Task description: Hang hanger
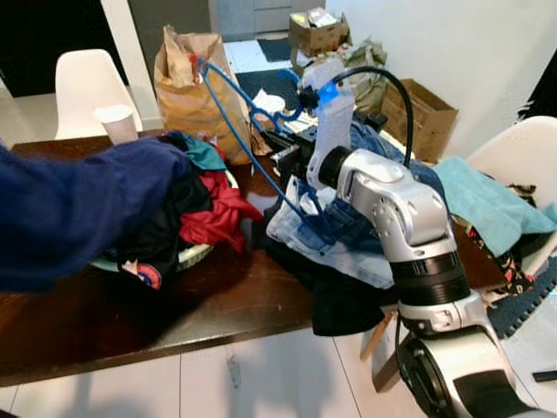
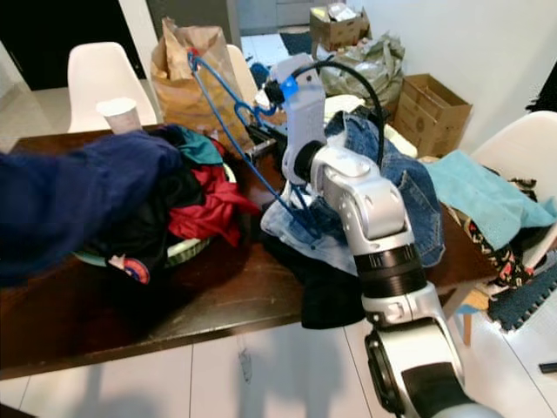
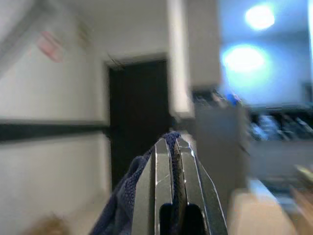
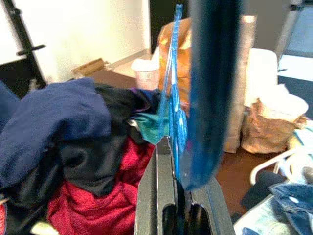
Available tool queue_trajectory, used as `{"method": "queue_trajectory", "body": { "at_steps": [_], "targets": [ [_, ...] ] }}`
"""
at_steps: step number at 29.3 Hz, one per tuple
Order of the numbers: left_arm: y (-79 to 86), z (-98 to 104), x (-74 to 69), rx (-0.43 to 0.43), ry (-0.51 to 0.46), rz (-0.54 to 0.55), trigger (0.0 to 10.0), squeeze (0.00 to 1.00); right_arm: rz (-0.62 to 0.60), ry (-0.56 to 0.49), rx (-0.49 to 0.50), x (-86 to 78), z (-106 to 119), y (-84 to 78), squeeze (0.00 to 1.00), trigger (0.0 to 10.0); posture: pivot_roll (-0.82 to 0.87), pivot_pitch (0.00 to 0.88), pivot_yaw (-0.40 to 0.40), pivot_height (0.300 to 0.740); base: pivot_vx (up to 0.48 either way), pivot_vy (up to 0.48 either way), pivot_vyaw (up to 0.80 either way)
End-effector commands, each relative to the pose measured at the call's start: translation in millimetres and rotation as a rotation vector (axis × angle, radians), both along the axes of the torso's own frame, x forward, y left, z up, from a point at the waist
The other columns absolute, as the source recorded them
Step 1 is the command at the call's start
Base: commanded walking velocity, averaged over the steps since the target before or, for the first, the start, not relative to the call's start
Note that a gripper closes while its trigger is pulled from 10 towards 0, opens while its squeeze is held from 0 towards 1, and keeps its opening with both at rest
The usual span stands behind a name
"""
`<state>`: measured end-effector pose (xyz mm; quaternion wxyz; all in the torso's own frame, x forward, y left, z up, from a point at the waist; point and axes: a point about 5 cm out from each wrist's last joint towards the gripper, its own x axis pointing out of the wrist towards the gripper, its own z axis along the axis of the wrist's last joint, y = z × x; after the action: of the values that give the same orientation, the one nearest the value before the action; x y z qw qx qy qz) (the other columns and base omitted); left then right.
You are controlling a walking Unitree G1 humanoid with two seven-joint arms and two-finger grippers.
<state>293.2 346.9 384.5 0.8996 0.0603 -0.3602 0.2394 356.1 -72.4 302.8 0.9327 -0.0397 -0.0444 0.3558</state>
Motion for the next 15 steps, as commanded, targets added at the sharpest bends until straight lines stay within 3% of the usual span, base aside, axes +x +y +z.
{"method": "queue_trajectory", "body": {
  "at_steps": [1,9,15],
  "targets": [
    [-6.4,-13.3,9.4,-0.028,0.042,-0.031,0.0,0.00,-0.001,-0.007,0.004,-0.5,2.6,-1.3,0.00,10.0,-0.10,0.055,0.024,0.740,0.000,0.000,0.00],
    [-4.9,-29.0,17.1,-0.064,0.097,-0.043,0.2,0.00,-0.005,-0.003,-0.001,0.2,1.0,-1.7,0.00,10.0,-0.10,0.057,0.023,0.740,0.000,0.000,0.00],
    [17.4,-42.3,10.8,-0.067,0.162,0.046,1.7,0.00,-0.006,0.001,-0.002,0.3,-0.4,0.0,0.00,10.0,-0.09,0.066,0.023,0.740,0.000,0.000,0.00]
  ]
}}
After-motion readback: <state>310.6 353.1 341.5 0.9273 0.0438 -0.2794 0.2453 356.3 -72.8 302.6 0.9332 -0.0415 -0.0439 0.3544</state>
